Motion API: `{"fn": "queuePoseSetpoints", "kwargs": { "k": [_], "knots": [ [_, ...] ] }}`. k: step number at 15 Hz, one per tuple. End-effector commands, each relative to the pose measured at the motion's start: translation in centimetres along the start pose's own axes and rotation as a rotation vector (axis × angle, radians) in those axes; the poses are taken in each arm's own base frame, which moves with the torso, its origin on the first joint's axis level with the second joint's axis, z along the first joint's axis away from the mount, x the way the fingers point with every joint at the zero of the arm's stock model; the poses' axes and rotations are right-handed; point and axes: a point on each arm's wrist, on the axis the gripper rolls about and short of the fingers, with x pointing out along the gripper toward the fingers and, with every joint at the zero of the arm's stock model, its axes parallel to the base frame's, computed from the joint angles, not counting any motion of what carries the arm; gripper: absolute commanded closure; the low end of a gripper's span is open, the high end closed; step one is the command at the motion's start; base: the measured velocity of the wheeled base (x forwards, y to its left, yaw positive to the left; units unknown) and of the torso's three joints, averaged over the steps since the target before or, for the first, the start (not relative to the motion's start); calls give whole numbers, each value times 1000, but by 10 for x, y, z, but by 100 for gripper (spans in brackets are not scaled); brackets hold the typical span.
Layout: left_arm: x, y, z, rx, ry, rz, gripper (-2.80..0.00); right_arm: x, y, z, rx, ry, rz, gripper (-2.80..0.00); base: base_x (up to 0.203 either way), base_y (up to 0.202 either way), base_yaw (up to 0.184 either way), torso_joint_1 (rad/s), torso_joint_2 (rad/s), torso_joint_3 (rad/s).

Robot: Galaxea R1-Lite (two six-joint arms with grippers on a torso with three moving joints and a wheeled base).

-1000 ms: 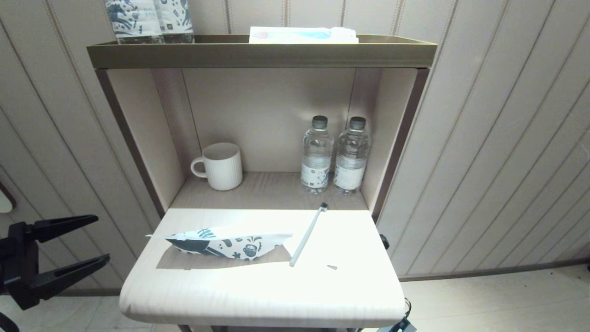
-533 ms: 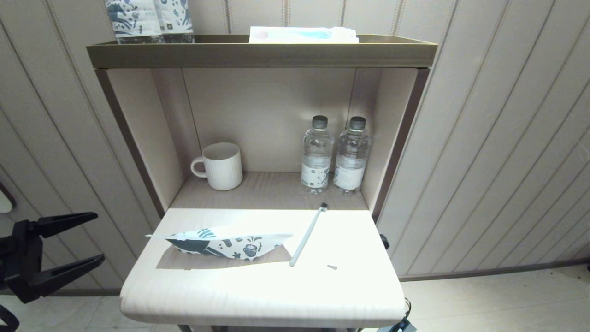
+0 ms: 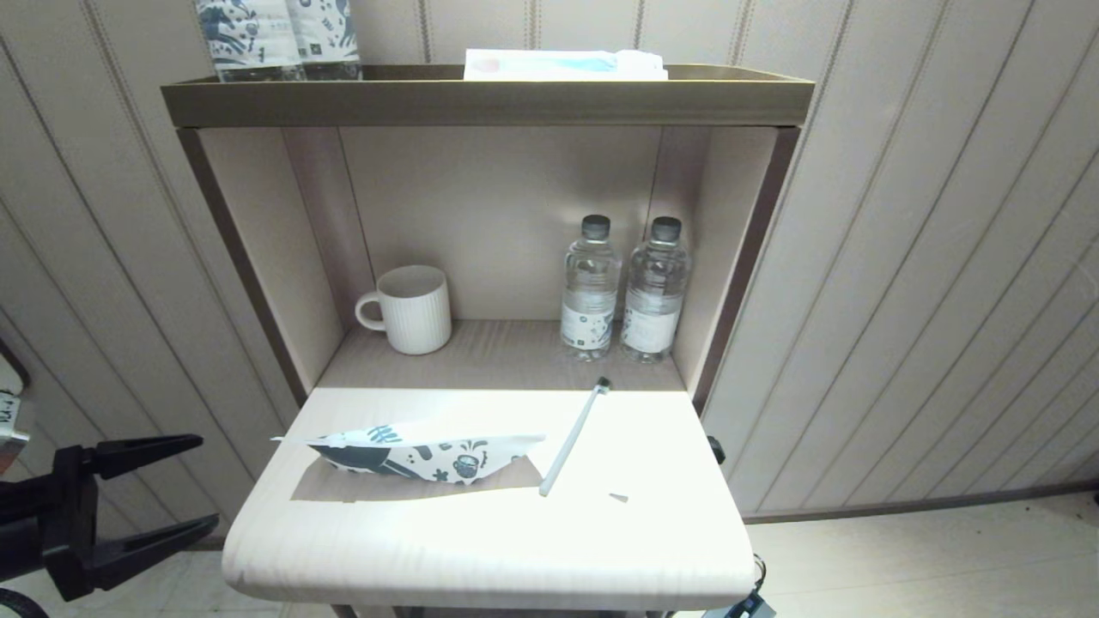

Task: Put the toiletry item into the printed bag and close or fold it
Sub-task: Pick up the storage bag

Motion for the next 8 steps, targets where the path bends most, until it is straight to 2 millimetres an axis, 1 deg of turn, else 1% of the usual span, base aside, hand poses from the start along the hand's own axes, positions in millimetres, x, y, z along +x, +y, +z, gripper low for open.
{"fn": "queuePoseSetpoints", "kwargs": {
  "k": [1,3,5,8],
  "knots": [
    [-3,1,-1,63,22,26,-280,0,0,0,0,1,0,0,0,0,0,0,0,0],
    [-2,-1,-3,157,41,18,-280,0,0,0,0,1,0,0,0,0,0,0,0,0],
    [7,-5,0,185,49,-42,-280,0,0,0,0,1,0,0,0,0,0,0,0,0],
    [12,2,5,224,44,-66,-280,0,0,0,0,1,0,0,0,0,0,0,0,0]
  ]
}}
